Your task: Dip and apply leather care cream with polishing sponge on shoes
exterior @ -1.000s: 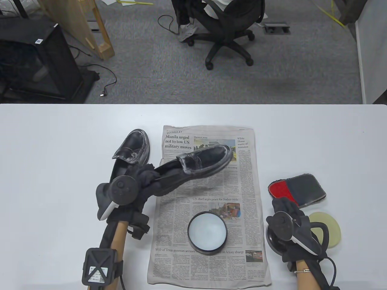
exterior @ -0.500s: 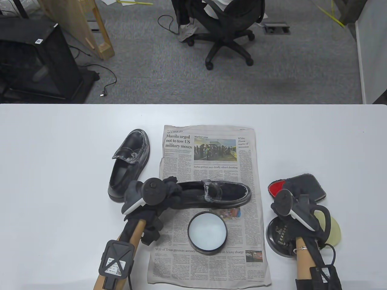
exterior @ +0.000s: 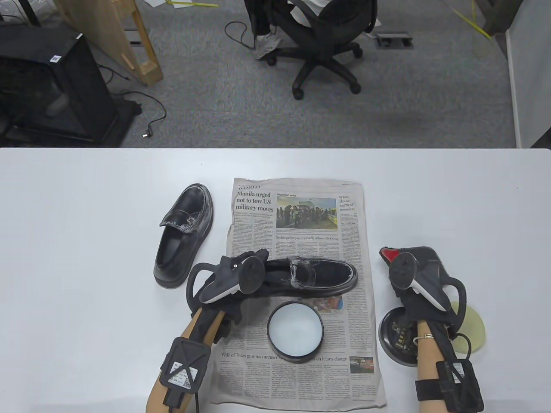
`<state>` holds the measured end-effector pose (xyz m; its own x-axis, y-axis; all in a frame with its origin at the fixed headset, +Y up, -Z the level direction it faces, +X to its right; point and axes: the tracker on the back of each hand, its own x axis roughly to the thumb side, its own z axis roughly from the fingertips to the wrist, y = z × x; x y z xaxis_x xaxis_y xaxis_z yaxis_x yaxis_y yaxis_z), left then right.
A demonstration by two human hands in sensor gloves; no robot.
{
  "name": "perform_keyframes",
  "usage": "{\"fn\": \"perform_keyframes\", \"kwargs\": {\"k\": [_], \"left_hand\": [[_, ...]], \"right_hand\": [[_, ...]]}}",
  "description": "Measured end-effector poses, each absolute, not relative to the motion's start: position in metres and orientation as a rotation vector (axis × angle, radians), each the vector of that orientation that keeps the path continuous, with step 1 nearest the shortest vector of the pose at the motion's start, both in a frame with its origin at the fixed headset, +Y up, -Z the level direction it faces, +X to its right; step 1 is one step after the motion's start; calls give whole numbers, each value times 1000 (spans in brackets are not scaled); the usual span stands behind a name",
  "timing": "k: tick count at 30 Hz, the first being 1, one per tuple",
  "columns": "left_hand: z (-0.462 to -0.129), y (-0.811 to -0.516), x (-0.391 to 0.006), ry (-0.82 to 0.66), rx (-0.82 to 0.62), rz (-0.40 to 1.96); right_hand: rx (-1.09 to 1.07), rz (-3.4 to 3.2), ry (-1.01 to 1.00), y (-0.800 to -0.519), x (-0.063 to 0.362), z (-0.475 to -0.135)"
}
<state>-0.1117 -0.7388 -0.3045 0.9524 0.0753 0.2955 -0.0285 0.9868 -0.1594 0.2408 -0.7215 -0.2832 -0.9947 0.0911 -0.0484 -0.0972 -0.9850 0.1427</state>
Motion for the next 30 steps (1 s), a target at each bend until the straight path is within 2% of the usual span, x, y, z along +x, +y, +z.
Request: {"fn": "perform_keyframes", "kwargs": {"k": [4,7,9,11,12,16,20,25,30], "left_hand": [[-304,-742,-112,-290,-129,65],[-305,-745,-115,-283,-124,87],[-305,-746,-117,-286,-133,118],[-306,-747,-119,-283,-131,132],[-305,-747,-119,-283,-131,130],[-304,-748,-117,-272,-103,88],[-302,-747,-115,-263,-90,39],[-301,-746,-114,-253,-82,39],[-301,-746,-114,-242,-78,49]], "right_hand": [[295,2948,127,-705,186,-272],[548,2767,264,-713,136,-272],[594,2630,290,-719,108,-276],[603,2626,218,-720,94,-286],[590,2619,266,-720,90,-291],[470,2617,382,-728,93,-310],[268,2700,434,-740,126,-317],[216,2932,382,-743,155,-296],[370,3023,261,-742,146,-262]]}}
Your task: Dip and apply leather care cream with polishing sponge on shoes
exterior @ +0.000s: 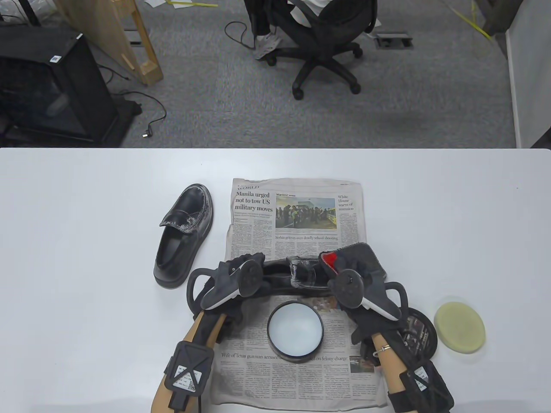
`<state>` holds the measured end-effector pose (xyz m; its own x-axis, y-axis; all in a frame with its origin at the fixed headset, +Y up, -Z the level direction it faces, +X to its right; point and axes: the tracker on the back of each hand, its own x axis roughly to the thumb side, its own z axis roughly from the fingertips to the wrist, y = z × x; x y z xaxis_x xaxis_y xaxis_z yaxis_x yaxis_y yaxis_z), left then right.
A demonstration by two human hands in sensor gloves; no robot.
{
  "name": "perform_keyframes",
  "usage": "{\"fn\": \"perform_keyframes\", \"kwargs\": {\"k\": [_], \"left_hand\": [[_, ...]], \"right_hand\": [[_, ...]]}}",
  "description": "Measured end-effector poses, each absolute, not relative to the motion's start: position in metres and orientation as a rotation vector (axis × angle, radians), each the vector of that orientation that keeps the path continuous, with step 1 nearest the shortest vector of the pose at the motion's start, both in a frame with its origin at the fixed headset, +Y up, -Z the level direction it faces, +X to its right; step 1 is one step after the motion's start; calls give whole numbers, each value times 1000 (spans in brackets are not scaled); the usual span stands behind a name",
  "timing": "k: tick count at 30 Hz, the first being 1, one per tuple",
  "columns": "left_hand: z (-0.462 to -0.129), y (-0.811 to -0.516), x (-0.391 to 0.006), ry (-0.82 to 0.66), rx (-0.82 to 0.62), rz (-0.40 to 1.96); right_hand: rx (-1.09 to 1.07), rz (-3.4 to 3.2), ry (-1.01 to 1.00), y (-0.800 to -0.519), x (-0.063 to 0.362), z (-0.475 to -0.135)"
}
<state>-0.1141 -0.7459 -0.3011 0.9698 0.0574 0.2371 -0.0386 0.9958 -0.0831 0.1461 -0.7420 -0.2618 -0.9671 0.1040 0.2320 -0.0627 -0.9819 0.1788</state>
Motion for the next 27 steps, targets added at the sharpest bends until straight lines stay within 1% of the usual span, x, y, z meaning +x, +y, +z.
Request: {"fn": "perform_keyframes", "kwargs": {"k": [4,7,9,11,13,16,18,20,25,27], "left_hand": [[-300,-747,-115,-248,-75,57],[-301,-747,-116,-258,-84,74],[-301,-747,-116,-258,-87,75],[-300,-747,-115,-256,-84,63],[-300,-746,-115,-253,-83,54],[-300,-746,-115,-250,-80,41],[-300,-746,-115,-248,-83,43],[-299,-746,-115,-245,-76,32],[-300,-746,-114,-234,-78,33],[-299,-746,-113,-233,-73,32]], "right_hand": [[560,2864,183,-730,115,-249],[646,2663,170,-718,90,-251],[659,2659,205,-715,79,-261],[571,2706,230,-721,75,-280],[491,2742,291,-730,77,-294],[369,2735,318,-732,95,-307],[275,2813,366,-736,113,-310],[221,2919,341,-739,129,-307],[287,3094,182,-738,149,-280],[351,3113,195,-737,148,-267]]}}
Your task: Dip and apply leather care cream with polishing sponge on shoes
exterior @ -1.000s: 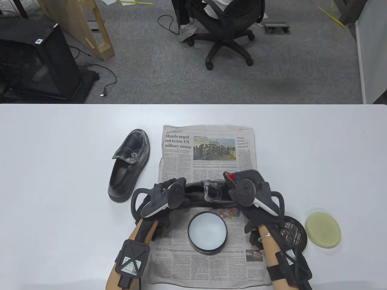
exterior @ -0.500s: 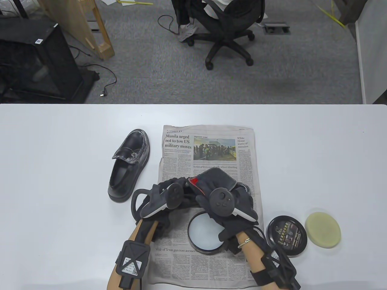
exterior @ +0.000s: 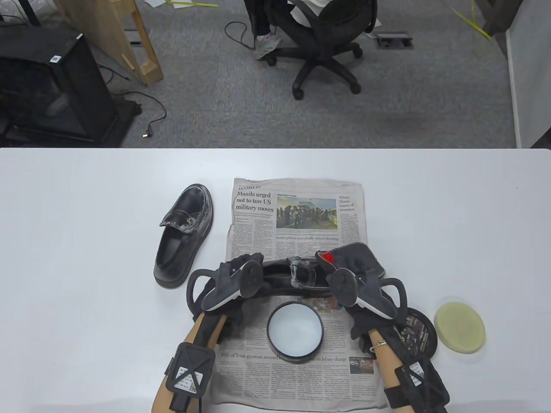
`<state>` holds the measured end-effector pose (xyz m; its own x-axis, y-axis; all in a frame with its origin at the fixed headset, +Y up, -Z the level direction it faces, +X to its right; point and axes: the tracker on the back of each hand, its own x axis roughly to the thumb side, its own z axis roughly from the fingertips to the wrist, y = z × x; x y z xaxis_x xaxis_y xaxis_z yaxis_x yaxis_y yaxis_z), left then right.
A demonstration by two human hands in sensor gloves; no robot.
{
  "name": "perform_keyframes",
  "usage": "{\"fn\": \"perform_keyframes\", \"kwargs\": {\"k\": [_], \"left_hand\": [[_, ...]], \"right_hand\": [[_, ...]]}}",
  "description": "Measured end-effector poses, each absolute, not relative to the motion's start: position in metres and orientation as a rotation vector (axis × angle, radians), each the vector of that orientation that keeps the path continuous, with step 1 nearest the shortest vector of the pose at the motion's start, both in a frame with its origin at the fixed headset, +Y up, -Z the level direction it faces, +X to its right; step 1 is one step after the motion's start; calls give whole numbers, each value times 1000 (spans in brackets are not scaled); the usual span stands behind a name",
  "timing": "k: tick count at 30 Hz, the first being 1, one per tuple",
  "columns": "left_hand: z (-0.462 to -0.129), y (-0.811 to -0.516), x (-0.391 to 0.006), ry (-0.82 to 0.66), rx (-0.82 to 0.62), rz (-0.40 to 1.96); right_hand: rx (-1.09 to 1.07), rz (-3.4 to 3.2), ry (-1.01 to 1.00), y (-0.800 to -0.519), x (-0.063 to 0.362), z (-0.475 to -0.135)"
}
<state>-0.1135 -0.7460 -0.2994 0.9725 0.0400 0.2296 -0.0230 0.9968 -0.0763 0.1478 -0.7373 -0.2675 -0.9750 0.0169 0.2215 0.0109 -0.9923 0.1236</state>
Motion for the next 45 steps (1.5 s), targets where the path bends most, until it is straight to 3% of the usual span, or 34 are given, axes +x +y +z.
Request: {"fn": "perform_keyframes", "kwargs": {"k": [5,10,15,20,23,29,35,39,45], "left_hand": [[-300,-747,-113,-240,-75,44],[-300,-748,-113,-248,-80,67],[-300,-748,-114,-250,-79,70],[-299,-748,-114,-239,-60,55],[-298,-748,-114,-235,-63,55],[-298,-748,-112,-231,-50,30],[-299,-746,-109,-248,-59,-33],[-300,-746,-109,-250,-62,-34],[-300,-745,-109,-261,-53,-56]], "right_hand": [[575,2944,135,-729,122,-244],[689,2656,138,-712,83,-251],[580,2722,262,-724,75,-283],[312,2750,397,-737,110,-303],[236,2914,403,-744,136,-297],[294,3046,330,-740,149,-263],[567,2831,241,-720,114,-244],[661,2644,248,-708,87,-260],[418,2649,415,-731,95,-302]]}}
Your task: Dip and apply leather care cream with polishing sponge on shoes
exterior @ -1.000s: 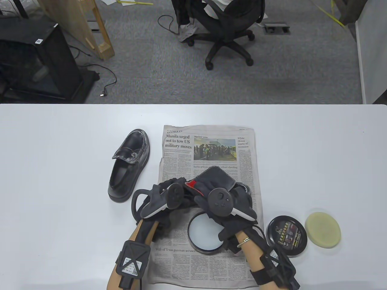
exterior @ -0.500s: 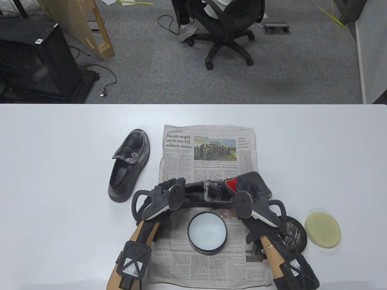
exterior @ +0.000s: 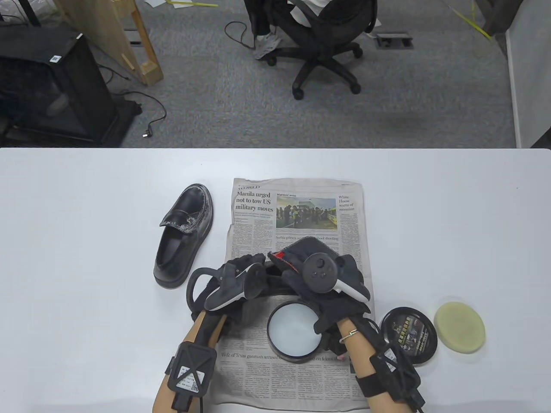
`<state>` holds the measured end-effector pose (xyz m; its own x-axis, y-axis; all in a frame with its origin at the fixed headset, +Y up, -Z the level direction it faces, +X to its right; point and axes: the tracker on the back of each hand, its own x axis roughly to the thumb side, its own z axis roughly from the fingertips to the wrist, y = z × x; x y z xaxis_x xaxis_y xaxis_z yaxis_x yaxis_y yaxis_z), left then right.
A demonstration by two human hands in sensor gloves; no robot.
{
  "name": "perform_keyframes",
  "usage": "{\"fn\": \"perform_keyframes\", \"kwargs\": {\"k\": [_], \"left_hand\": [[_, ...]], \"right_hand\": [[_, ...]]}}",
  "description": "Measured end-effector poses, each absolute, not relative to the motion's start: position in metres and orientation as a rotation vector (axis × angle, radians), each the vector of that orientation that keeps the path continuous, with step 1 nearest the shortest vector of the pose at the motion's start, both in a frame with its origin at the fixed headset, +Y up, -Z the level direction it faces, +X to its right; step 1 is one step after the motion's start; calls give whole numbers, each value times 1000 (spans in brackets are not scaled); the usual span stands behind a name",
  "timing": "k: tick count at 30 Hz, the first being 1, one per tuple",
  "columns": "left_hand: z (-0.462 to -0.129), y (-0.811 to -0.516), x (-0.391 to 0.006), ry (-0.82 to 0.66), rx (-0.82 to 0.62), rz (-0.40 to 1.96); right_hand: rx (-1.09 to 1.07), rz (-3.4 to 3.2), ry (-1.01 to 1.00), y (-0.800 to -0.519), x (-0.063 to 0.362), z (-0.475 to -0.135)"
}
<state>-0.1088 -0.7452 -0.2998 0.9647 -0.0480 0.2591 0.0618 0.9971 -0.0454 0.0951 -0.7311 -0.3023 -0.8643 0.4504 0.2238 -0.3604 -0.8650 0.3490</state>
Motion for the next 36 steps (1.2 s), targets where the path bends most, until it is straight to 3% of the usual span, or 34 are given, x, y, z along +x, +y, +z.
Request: {"fn": "perform_keyframes", "kwargs": {"k": [6,10,16,21,25,29,36], "left_hand": [[-299,-745,-109,-260,-41,-60],[-299,-745,-110,-259,-51,-44],[-299,-745,-108,-247,-38,-68],[-298,-746,-109,-247,-32,-64],[-298,-746,-109,-250,-32,-53],[-298,-745,-109,-241,-35,-68],[-298,-745,-109,-231,-32,-69]], "right_hand": [[224,2838,429,-743,139,-297],[233,2990,393,-746,156,-276],[518,2968,315,-731,126,-247],[674,2800,266,-712,85,-257],[585,2802,338,-724,79,-280],[393,2759,392,-740,105,-295],[269,2999,423,-749,152,-276]]}}
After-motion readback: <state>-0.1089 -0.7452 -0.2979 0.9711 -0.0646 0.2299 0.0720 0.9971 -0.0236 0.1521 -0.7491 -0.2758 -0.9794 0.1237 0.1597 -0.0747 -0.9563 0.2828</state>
